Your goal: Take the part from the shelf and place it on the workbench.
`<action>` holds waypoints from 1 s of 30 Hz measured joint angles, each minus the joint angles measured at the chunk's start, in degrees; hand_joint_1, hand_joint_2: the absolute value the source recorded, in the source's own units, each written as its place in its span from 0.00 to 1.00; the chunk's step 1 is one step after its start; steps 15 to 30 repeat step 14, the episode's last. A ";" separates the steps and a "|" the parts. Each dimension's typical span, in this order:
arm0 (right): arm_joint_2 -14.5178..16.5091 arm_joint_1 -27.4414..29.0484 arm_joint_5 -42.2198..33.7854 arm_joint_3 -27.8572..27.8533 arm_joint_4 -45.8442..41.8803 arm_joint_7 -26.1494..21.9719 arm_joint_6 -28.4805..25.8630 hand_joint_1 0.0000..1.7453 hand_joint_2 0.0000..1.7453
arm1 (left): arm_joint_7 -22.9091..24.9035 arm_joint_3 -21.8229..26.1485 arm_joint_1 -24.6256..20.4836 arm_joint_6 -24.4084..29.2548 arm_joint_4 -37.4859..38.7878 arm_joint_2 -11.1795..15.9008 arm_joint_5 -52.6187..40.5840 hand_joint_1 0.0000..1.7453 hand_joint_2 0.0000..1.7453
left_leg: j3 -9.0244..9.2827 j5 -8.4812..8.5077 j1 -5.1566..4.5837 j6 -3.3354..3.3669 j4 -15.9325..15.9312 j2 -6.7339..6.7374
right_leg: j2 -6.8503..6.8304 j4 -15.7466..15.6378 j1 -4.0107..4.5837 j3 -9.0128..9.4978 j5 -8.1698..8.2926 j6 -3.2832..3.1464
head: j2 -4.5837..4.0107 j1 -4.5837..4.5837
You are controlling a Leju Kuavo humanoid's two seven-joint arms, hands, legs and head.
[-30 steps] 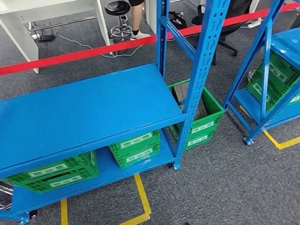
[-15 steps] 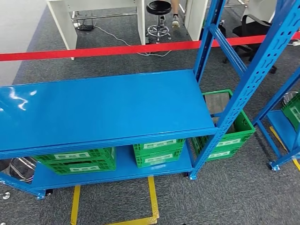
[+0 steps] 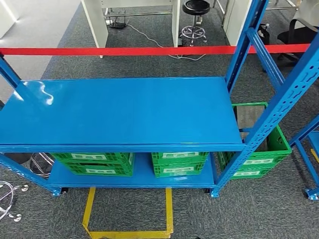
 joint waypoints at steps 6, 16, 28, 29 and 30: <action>0.12 -0.37 -2.09 -1.03 0.00 2.04 0.40 0.00 0.25 | 0.19 0.00 0.11 0.24 0.00 0.02 -0.04 0.00 1.00 | 2.08 0.23 -0.31 -0.07 -4.29 0.19 | -0.17 -0.37 0.22 -0.27 -0.31 0.33 | 0.00 0.09; 0.12 -0.33 -2.51 -2.10 0.00 0.35 0.97 0.00 0.33 | 1.18 0.17 0.09 0.29 0.00 -0.03 0.40 0.00 0.33 | 2.14 0.01 -0.32 0.44 -4.25 0.21 | -0.12 -1.15 0.20 0.15 -0.01 0.86 | 0.00 0.09; 0.12 -0.33 -2.51 -2.10 0.00 0.35 0.97 0.00 0.33 | 1.18 0.17 0.09 0.29 0.00 -0.03 0.40 0.00 0.33 | 2.14 0.01 -0.32 0.44 -4.25 0.21 | -0.12 -1.15 0.20 0.15 -0.01 0.86 | 0.00 0.09; 0.12 -0.33 -2.51 -2.10 0.00 0.35 0.97 0.00 0.33 | 1.18 0.17 0.09 0.29 0.00 -0.03 0.40 0.00 0.33 | 2.14 0.01 -0.32 0.44 -4.25 0.21 | -0.12 -1.15 0.20 0.15 -0.01 0.86 | 0.00 0.09; 0.12 -0.33 -2.51 -2.10 0.00 0.35 0.97 0.00 0.33 | 1.18 0.17 0.09 0.29 0.00 -0.03 0.40 0.00 0.33 | 2.14 0.01 -0.32 0.44 -4.25 0.21 | -0.12 -1.15 0.20 0.15 -0.01 0.86 | 0.00 0.09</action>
